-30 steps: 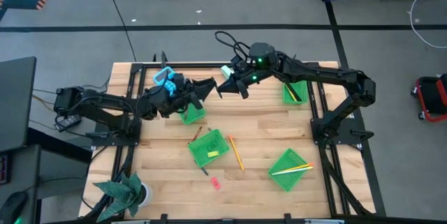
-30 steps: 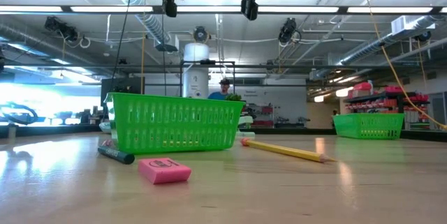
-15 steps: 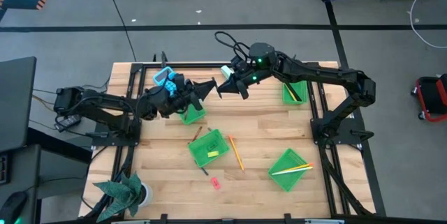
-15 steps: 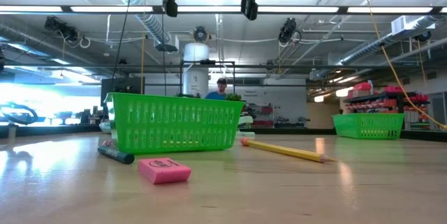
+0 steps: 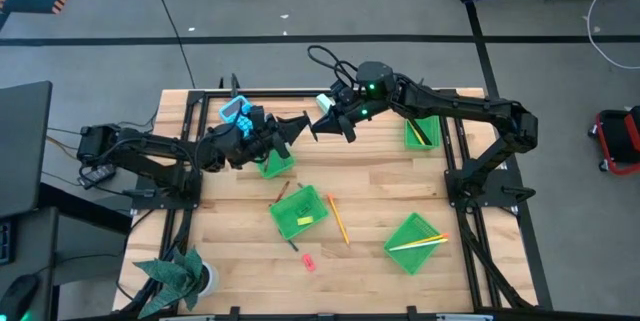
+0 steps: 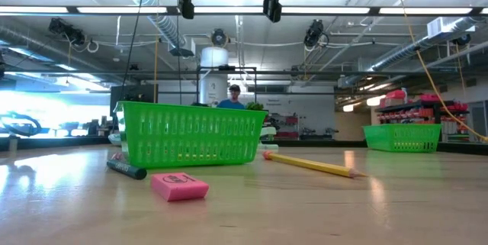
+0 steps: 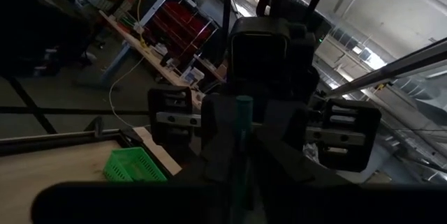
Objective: Sort crayons/erasers/pens/pencils in bins
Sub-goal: Put the top green crayon into the top left green bin
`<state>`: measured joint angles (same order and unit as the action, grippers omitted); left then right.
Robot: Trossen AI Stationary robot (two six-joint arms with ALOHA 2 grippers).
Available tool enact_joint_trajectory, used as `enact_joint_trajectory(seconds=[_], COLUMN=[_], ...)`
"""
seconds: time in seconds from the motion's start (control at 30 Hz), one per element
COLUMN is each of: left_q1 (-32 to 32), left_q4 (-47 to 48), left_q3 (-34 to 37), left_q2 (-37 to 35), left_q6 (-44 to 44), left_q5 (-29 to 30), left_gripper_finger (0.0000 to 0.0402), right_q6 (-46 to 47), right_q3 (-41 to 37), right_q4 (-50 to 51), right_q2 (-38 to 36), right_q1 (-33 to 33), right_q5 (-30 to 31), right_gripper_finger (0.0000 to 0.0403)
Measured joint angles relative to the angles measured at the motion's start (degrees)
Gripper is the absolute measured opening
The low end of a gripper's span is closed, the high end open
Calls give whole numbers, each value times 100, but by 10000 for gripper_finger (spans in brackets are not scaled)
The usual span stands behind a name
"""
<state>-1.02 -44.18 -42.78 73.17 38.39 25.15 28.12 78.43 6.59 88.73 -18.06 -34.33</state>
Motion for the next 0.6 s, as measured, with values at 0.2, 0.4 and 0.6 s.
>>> enact_joint_trajectory(seconds=[0.2,0.4,0.6], left_q1=[0,0,-29], left_q4=[1,6,6], left_q3=[0,0,0], left_q2=[0,0,0], left_q6=[2,-4,-42], left_q5=[2,2,4], left_gripper_finger=[56,41,18], right_q6=[-30,-29,-31], right_q3=[0,0,2], right_q4=[7,30,52], right_q2=[0,-2,-2], right_q1=[0,0,0], right_q5=[0,-24,-3], right_gripper_finger=[44,44,44])
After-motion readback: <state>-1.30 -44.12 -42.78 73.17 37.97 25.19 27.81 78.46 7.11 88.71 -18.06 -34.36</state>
